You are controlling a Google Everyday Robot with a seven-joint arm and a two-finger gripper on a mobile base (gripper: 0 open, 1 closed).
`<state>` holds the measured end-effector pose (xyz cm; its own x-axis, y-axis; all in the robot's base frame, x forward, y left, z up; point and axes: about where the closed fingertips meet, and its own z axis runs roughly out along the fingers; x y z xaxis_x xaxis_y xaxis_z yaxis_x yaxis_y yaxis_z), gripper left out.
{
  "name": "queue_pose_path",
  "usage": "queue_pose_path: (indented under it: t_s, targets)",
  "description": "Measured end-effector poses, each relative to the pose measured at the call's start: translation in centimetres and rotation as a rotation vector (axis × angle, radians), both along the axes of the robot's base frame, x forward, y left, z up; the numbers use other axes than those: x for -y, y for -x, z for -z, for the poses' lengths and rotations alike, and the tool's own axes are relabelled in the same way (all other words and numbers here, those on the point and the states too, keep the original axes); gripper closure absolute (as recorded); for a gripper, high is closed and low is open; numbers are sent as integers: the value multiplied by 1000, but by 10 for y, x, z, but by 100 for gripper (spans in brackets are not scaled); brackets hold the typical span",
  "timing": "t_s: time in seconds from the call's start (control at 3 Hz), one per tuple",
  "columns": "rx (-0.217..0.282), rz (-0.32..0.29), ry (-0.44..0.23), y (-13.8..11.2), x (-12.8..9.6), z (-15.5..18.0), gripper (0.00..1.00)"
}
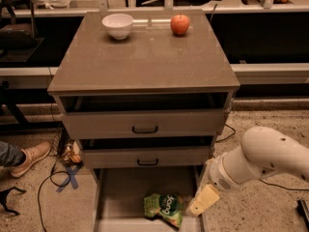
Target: Pick green rice chip bag from bottom drawer and place on counter
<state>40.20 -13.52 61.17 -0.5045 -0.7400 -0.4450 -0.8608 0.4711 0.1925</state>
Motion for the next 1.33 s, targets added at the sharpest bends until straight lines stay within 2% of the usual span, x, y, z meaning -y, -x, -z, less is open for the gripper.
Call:
queue_pose_path:
  t_s: [0.67,1.33]
  targets:
    - [-10,41,-49,-17,-32,127,0]
    - [1,32,-70,-19,-36,132,0]
